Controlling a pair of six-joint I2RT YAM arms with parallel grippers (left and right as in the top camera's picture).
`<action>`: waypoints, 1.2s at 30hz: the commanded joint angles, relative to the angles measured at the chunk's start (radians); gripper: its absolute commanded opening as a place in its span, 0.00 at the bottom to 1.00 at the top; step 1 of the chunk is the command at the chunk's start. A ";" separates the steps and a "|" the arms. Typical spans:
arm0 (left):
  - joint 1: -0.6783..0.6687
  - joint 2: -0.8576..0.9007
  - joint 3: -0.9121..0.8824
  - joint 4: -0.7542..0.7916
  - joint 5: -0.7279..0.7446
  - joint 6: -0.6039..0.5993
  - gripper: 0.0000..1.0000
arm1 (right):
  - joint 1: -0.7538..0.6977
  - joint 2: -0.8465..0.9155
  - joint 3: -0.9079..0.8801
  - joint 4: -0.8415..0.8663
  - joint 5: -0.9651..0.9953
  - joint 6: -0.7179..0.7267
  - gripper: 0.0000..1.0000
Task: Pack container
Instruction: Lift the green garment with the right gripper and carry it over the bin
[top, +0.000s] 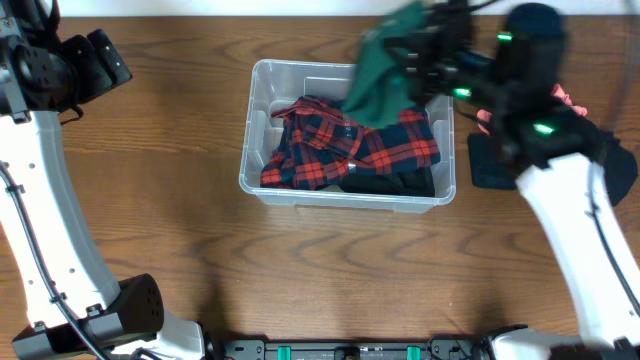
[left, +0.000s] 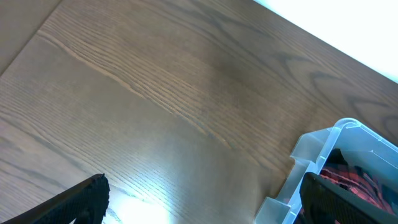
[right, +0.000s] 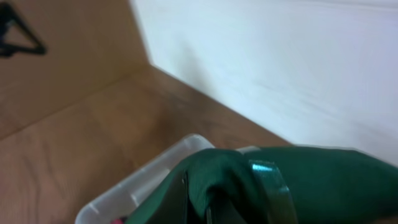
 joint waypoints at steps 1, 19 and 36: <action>0.003 0.004 -0.002 0.000 -0.005 -0.005 0.98 | 0.076 0.070 0.022 0.087 -0.122 -0.079 0.01; 0.003 0.004 -0.002 0.000 -0.005 -0.005 0.98 | 0.174 0.386 0.022 0.513 -0.531 -0.045 0.01; 0.003 0.004 -0.002 0.000 -0.005 -0.005 0.98 | 0.066 0.409 0.021 0.489 -0.587 -0.045 0.01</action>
